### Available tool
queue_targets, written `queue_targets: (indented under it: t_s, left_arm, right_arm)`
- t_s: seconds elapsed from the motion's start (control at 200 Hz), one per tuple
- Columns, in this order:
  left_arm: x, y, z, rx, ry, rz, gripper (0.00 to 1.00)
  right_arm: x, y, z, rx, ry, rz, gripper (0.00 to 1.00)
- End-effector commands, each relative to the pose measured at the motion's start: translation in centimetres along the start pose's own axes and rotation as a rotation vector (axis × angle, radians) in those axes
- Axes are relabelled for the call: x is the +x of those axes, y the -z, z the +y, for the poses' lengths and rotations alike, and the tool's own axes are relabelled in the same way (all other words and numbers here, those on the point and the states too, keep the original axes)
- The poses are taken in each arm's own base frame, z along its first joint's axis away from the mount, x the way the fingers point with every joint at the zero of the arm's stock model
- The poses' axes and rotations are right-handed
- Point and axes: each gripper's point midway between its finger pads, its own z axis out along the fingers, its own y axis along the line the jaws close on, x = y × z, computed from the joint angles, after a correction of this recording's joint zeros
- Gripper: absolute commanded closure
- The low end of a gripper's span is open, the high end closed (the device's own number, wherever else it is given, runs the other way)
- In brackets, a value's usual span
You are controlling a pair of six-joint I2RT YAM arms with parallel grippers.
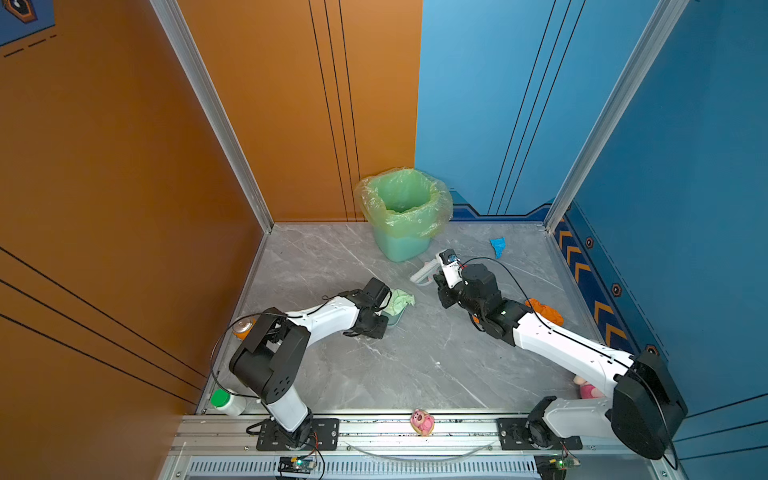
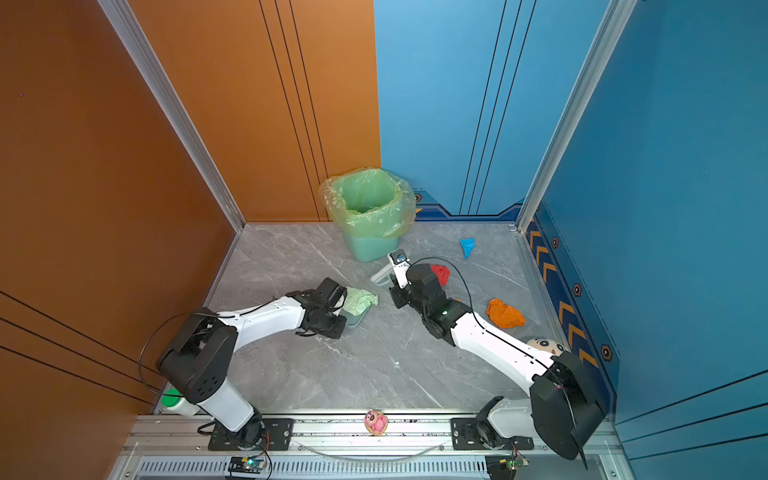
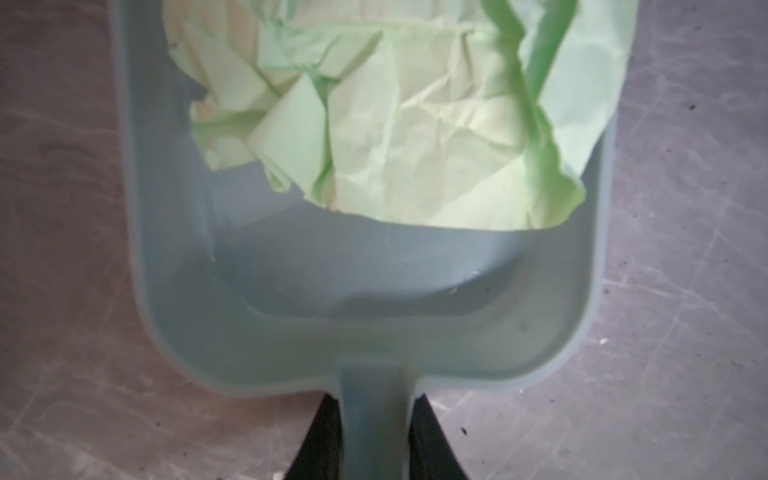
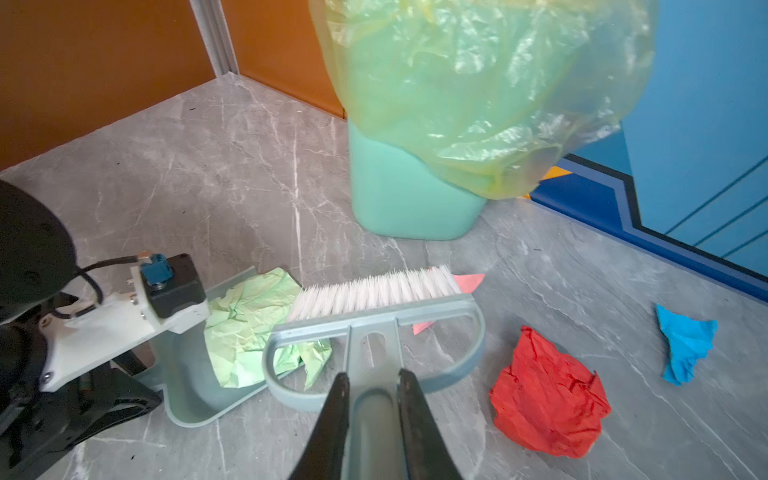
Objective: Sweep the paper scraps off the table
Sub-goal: 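Sweep the light green scrap into the dustpan with the right gripper's brush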
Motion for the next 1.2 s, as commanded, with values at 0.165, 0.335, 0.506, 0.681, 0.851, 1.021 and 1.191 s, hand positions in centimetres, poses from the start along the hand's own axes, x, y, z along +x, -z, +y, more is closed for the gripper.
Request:
queue_targets:
  t_s: [0.165, 0.335, 0.506, 0.681, 0.851, 1.021, 1.191]
  left_arm:
    - [0.3, -1.2, -0.5, -0.003, -0.012, 0.031, 1.0]
    - [0.6, -1.3, -1.0, 0.02, -0.023, 0.044, 1.0]
    - [1.1, -1.4, -1.4, 0.033, -0.042, 0.078, 1.0]
    - [1.1, -1.5, -1.6, 0.038, -0.048, 0.092, 1.0]
    - [1.1, -1.4, -1.7, 0.041, -0.054, 0.11, 1.0]
    - [1.6, -1.2, -1.8, 0.048, -0.065, 0.145, 1.0]
    - [0.6, -0.4, -2.2, 0.056, -0.079, 0.131, 1.0]
  right_arm:
    - [1.0, 0.1, -3.2, 0.133, -0.117, -0.038, 1.0]
    - [2.6, -2.9, -4.5, 0.207, -0.144, 0.018, 1.0]
    - [3.6, -6.7, -3.0, 0.174, -0.088, 0.093, 1.0]
    - [4.5, -9.5, -0.4, 0.132, 0.003, 0.15, 1.0]
    - [5.7, -10.4, 2.0, 0.09, 0.088, 0.203, 1.0]
    - [7.1, -9.6, 5.5, -0.01, 0.157, 0.242, 1.0]
    - [8.6, -8.1, 8.0, -0.118, 0.215, 0.286, 1.0]
